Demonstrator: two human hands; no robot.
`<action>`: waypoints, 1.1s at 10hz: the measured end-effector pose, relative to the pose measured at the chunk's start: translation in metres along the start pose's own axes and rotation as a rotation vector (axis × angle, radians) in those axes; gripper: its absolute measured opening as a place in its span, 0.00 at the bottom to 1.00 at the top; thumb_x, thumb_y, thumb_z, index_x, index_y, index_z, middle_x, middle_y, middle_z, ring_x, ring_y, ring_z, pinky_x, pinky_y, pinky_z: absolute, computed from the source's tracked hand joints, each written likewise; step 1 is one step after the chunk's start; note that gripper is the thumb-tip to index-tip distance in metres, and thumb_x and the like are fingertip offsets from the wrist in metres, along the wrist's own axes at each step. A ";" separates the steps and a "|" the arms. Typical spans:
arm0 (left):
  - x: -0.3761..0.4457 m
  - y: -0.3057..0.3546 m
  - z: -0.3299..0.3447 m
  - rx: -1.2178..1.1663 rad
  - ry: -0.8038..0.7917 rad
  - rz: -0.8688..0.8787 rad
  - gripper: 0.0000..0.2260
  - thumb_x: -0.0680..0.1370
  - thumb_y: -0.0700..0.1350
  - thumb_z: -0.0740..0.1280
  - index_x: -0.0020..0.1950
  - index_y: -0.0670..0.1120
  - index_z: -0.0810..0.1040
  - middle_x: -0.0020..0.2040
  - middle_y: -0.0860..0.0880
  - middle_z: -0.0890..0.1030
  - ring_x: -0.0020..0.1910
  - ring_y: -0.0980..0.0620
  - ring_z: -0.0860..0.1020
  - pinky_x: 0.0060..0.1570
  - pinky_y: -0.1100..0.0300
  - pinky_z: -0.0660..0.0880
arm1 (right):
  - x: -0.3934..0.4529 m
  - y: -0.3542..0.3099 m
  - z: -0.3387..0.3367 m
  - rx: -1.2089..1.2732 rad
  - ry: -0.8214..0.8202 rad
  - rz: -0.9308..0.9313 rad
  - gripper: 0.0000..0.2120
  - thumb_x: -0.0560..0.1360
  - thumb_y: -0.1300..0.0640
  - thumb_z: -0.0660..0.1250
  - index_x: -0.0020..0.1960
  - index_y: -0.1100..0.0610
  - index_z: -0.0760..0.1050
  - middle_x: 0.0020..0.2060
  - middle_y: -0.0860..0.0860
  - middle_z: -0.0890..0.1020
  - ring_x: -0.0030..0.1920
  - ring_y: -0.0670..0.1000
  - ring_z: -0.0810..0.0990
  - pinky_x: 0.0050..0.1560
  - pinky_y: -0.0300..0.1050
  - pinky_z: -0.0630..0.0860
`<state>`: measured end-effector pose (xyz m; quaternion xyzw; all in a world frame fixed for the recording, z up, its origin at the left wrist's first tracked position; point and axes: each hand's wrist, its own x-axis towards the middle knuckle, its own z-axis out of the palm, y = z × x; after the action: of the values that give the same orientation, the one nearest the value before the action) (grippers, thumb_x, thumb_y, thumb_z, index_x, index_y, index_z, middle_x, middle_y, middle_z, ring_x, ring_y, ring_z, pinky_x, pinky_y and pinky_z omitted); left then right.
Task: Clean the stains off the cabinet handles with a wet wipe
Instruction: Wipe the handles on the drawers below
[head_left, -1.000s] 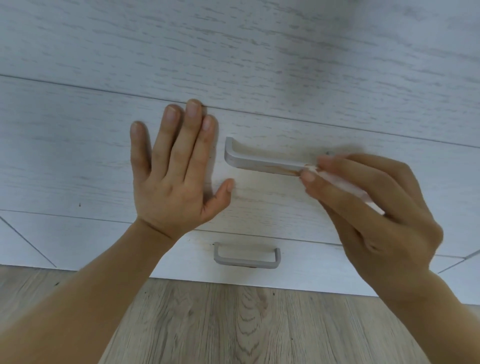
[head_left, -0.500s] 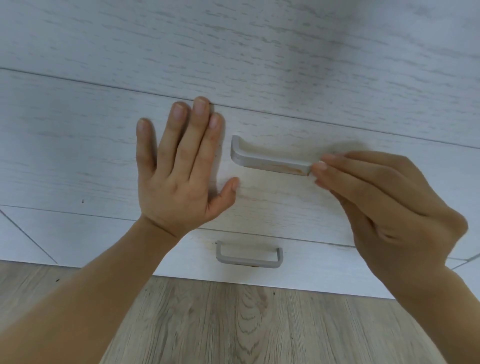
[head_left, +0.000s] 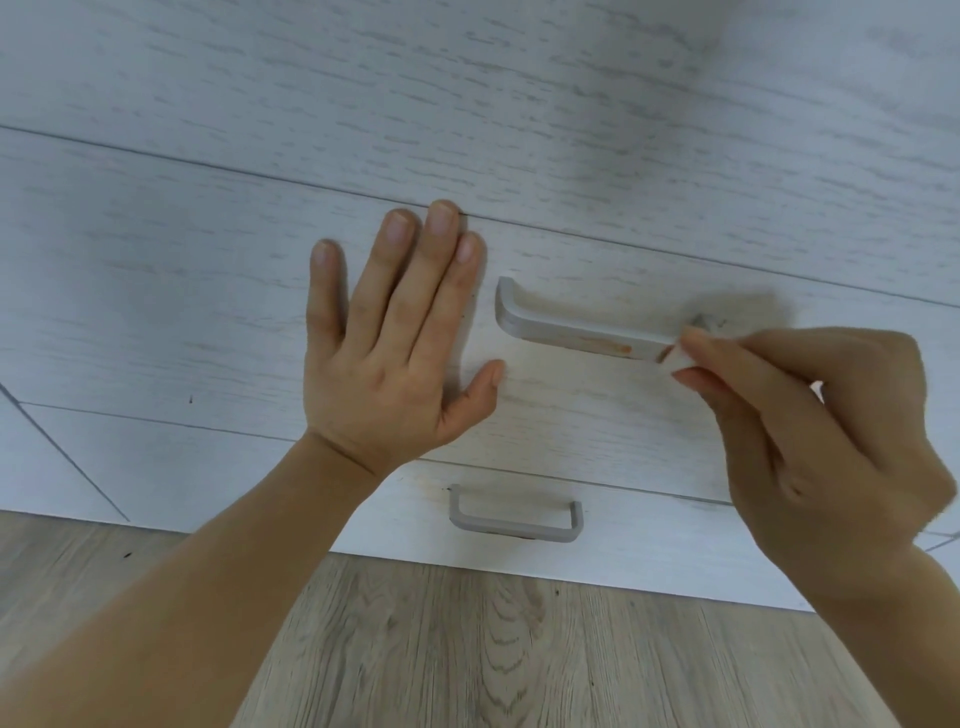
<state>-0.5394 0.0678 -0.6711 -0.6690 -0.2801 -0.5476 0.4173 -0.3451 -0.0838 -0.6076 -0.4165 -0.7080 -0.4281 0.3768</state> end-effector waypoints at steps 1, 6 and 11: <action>0.000 -0.001 0.000 -0.003 0.005 -0.003 0.34 0.78 0.59 0.52 0.78 0.41 0.52 0.78 0.47 0.49 0.77 0.48 0.50 0.74 0.45 0.48 | 0.007 -0.004 -0.002 0.023 -0.001 0.033 0.05 0.78 0.66 0.68 0.52 0.67 0.78 0.37 0.60 0.80 0.39 0.54 0.73 0.47 0.38 0.67; 0.000 -0.001 0.000 0.006 0.005 -0.007 0.34 0.78 0.59 0.53 0.78 0.41 0.54 0.78 0.46 0.50 0.77 0.48 0.50 0.74 0.45 0.48 | 0.017 -0.006 0.008 0.108 -0.021 -0.086 0.04 0.74 0.68 0.73 0.49 0.66 0.82 0.38 0.56 0.84 0.40 0.52 0.74 0.40 0.45 0.73; 0.000 0.000 0.000 0.008 -0.003 -0.009 0.34 0.78 0.59 0.52 0.78 0.41 0.53 0.78 0.46 0.49 0.77 0.48 0.50 0.74 0.45 0.48 | 0.018 -0.017 0.012 0.100 -0.026 -0.015 0.03 0.75 0.69 0.71 0.48 0.66 0.82 0.37 0.56 0.83 0.40 0.52 0.73 0.38 0.47 0.72</action>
<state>-0.5391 0.0676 -0.6712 -0.6668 -0.2859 -0.5475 0.4170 -0.3691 -0.0727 -0.6006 -0.3975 -0.7363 -0.3896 0.3848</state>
